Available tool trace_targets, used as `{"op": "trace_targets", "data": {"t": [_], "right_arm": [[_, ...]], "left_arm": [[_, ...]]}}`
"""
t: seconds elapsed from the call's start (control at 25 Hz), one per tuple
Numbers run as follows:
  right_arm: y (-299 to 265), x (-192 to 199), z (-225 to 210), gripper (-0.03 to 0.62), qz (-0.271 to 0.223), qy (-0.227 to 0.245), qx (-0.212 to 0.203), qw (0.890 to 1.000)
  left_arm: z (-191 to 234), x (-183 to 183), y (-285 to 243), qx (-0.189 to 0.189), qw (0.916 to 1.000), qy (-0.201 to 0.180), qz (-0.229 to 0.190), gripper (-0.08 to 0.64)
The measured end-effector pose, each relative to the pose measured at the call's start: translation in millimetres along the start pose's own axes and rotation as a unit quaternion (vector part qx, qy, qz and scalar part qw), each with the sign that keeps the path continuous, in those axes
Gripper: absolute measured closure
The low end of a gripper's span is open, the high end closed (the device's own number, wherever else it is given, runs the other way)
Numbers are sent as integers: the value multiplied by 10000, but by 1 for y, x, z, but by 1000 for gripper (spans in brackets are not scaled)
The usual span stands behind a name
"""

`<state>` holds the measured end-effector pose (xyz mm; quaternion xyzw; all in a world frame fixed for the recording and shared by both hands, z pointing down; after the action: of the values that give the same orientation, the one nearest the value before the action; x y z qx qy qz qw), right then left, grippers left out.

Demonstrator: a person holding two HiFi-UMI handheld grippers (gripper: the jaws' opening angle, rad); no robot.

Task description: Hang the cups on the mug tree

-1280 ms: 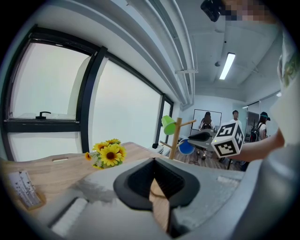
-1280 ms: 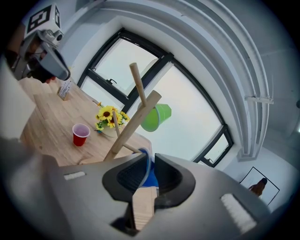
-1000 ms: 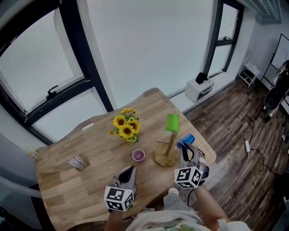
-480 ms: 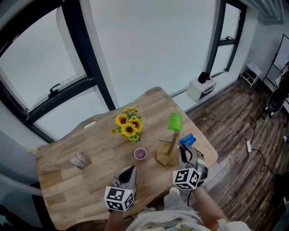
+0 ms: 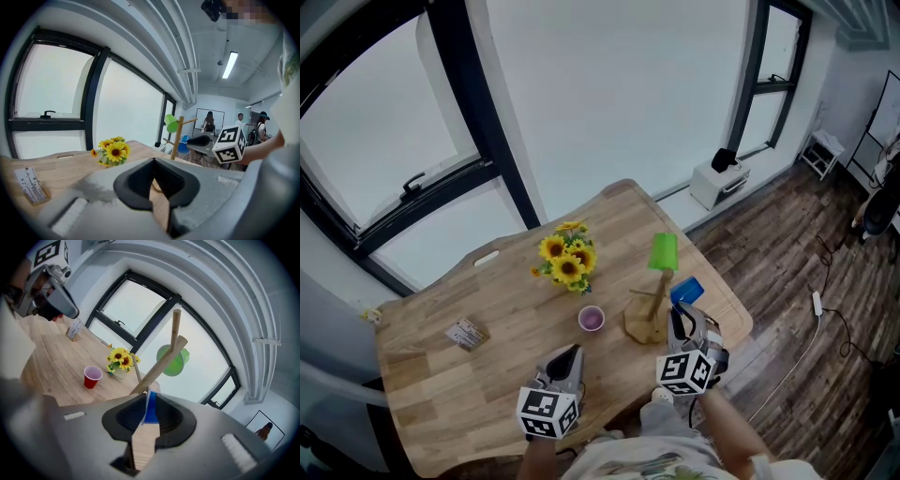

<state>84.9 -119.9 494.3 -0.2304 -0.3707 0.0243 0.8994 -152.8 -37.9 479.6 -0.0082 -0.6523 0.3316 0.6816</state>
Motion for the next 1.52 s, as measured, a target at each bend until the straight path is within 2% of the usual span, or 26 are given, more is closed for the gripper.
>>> {"op": "trace_targets", "data": {"t": [0.64, 0.84, 1.08, 1.52], "right_arm": [[2, 1, 6, 526, -131, -50, -213, 9997], [7, -2, 4, 489, -190, -182, -382, 9989], [22, -5, 4, 485, -371, -225, -445, 9981], [56, 0, 36, 483, -508, -348, -899, 9940]], "left_arm": [[-3, -1, -1, 10, 10000, -9, 9, 557], [-3, -2, 0, 3, 10000, -8, 6, 557], [-4, -1, 1, -2, 10000, 16, -19, 557], [-5, 4, 4, -64, 9999, 93, -55, 557]]}}
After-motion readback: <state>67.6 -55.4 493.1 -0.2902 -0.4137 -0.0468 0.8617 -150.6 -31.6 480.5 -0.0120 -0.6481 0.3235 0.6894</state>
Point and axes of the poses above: the fingertips, and each gripper's own axes: y backward along the fingers, z to its left, x out of its underside, the point moved 6 cm from there along y, backward along the fingers, and after that the axes turned 6 degrees about z, right-handed, at the moved point
